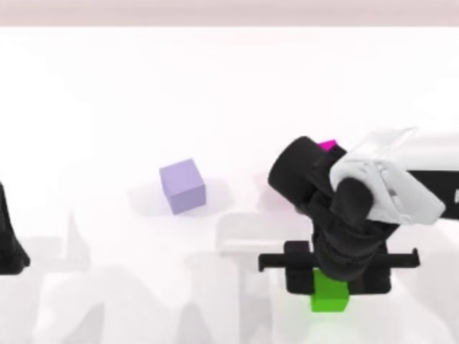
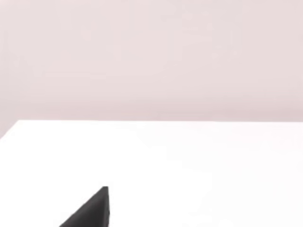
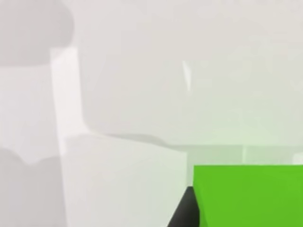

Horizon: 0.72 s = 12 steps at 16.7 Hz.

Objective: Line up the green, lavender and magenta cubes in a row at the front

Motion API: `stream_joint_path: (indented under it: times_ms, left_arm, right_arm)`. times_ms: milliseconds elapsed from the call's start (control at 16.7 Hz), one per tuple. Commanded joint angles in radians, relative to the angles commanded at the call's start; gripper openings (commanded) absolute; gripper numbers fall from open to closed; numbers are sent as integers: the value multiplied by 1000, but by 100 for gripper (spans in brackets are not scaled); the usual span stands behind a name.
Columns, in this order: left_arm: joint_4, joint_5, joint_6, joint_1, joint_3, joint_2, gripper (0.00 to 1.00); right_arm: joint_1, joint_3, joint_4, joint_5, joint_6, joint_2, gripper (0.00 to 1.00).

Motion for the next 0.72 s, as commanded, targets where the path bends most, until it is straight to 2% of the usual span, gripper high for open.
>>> stream_joint_path:
  times_ms: [420, 720]
  left_arm:
    - [0, 0, 0, 0, 0, 0, 100]
    - [0, 0, 0, 0, 0, 0, 100]
  right_arm:
    - [0, 0, 0, 0, 0, 0, 98]
    - [0, 0, 0, 0, 0, 0, 100]
